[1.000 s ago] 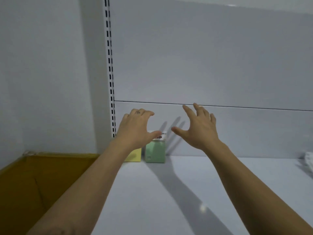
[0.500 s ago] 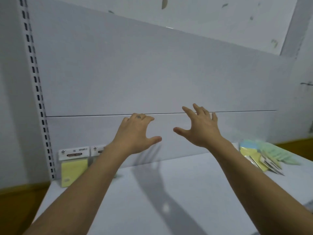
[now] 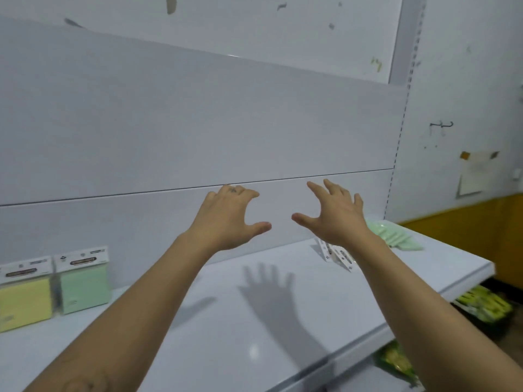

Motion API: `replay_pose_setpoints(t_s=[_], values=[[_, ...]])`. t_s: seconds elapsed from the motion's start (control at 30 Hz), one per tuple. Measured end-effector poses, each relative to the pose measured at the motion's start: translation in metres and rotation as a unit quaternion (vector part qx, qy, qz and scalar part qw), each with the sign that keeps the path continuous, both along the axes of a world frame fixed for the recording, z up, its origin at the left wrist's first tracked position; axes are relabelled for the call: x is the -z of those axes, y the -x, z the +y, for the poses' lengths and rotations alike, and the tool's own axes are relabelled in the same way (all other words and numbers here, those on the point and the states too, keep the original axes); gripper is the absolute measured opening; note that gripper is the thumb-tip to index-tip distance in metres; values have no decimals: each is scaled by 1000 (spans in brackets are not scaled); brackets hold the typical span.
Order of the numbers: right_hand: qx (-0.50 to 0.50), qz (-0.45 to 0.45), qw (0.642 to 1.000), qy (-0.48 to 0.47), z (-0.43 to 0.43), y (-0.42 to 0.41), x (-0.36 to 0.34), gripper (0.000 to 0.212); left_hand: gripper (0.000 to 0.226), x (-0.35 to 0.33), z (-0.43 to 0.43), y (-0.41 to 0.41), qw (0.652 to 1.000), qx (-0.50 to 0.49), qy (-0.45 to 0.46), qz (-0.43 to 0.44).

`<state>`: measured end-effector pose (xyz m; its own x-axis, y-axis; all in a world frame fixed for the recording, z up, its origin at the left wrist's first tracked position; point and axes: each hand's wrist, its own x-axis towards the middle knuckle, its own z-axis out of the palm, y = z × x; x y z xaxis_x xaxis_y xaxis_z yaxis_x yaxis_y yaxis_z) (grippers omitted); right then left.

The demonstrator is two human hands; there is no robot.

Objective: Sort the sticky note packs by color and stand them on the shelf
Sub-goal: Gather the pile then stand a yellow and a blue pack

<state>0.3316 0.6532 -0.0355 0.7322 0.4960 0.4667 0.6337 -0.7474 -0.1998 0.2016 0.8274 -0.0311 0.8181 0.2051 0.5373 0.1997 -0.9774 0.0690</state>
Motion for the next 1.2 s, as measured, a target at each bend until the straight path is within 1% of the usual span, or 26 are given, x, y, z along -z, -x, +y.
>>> replay_pose_setpoints(t_s=[0.4,0.67,0.93,1.2], values=[[83,26,996,1,-168,-78,18,78,68,23,-139,-91,998,50,0,33],[120,43,992,0,-245,-102,29,77,66,35,-211,-138,994,95,-11,48],[136,52,989,9,-281,-119,32,76,64,45,-234,-168,993,90,-14,71],[109,61,992,10,-259,-140,39,74,63,55,-206,-179,994,61,-1,90]])
